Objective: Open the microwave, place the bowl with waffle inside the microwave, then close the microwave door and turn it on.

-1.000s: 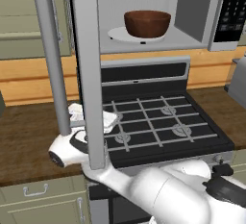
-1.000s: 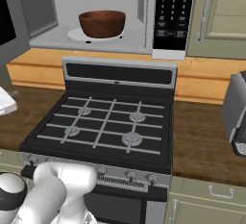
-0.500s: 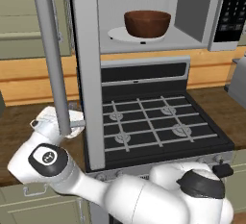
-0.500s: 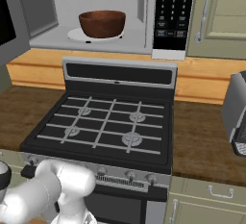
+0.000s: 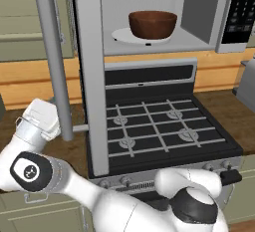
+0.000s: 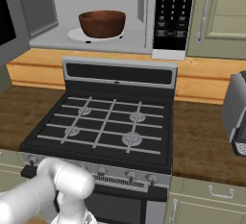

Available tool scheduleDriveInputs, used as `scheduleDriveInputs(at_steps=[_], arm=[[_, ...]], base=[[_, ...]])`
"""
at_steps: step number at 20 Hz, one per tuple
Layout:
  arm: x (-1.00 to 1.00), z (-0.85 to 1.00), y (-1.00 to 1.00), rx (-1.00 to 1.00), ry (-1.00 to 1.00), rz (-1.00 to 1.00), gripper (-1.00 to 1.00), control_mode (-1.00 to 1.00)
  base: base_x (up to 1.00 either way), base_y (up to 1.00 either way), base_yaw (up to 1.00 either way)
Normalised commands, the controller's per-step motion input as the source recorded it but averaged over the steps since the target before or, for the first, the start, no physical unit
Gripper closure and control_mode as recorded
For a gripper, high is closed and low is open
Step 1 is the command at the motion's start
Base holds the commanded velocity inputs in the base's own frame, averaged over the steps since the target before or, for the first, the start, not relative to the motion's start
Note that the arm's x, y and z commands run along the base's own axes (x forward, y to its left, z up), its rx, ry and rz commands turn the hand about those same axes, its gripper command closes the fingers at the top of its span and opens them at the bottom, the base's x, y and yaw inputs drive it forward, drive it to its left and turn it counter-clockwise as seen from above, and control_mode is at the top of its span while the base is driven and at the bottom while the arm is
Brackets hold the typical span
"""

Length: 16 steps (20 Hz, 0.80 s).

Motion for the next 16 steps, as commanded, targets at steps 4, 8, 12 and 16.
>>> scheduleDriveInputs(at_steps=[4,8,12,16], arm=[[-0.77,0.67,-0.70,-0.01,-0.03,-0.05,1.00,-1.00],[-0.66,0.52,-0.99,0.00,0.00,-0.02,1.00,-1.00],[-0.54,0.53,-1.00,0.00,0.00,0.00,1.00,-1.00],[-0.13,0.39,-1.00,0.00,0.02,0.00,1.00,-1.00]], base=[[0.00,0.00,0.00],[0.00,0.00,0.00],[0.00,0.00,0.00],[0.00,0.00,0.00]])
